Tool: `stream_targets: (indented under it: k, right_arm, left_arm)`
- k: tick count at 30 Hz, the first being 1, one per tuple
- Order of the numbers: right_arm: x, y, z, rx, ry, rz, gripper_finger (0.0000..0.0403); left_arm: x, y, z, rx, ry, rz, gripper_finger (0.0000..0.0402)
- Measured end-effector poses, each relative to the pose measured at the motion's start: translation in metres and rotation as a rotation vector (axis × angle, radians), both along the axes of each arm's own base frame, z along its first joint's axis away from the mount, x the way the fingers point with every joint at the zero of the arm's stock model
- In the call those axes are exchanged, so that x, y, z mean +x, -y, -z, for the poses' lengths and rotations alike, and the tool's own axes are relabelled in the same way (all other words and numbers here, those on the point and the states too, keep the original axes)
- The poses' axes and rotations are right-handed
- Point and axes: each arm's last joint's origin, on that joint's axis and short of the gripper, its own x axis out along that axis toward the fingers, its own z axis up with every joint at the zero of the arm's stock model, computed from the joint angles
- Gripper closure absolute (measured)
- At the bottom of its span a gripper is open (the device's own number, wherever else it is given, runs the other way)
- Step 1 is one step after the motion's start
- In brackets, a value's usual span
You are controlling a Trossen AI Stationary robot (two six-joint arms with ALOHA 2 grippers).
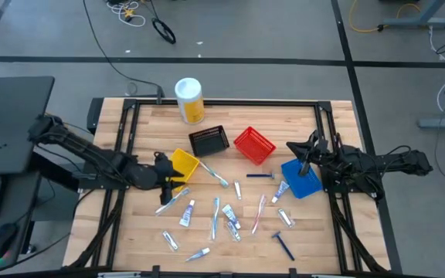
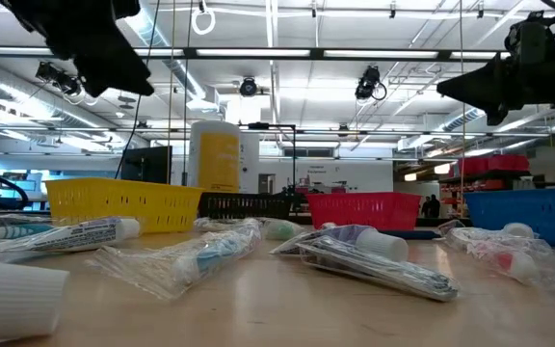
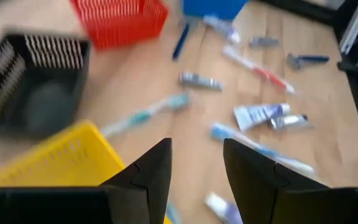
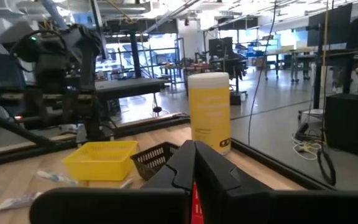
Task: Pick & Place Travel size toiletries
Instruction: Put the blue toothbrush into the yellow basket
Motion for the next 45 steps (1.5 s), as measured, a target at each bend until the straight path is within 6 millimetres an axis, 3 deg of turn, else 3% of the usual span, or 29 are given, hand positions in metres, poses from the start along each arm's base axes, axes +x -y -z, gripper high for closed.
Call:
stream_targets:
  k: [6, 11, 15, 25, 36, 45]
  right_arm:
    - [0.000, 0.000, 0.000, -0.007, -0.003, -0.008, 0.0384]
    - [0.001, -0.002, 0.000, -0.003, 0.000, -0.062, 0.0384]
    - [0.002, -0.003, 0.004, -0.007, -0.047, -0.089, 0.0384]
    - [0.008, -0.004, 0.015, 0.033, -0.147, -0.134, 0.0377]
    - [0.013, 0.000, 0.017, 0.045, -0.170, -0.097, 0.0299]
    - [0.016, 0.000, 0.021, 0.070, -0.194, -0.095, 0.0291]
  left_arm:
    - [-0.003, 0.019, 0.005, -0.181, -0.102, 0.012, 0.0253]
    - [-0.014, 0.030, 0.025, -0.311, -0.326, -0.039, 0.0262]
    - [-0.021, 0.035, 0.039, -0.287, -0.460, -0.081, 0.0263]
    - [-0.010, 0.048, 0.072, -0.203, -0.621, -0.084, 0.0220]
    - [-0.002, 0.052, 0.085, -0.150, -0.610, -0.088, 0.0207]
    - [-0.010, 0.047, 0.102, -0.225, -0.586, -0.187, 0.0236]
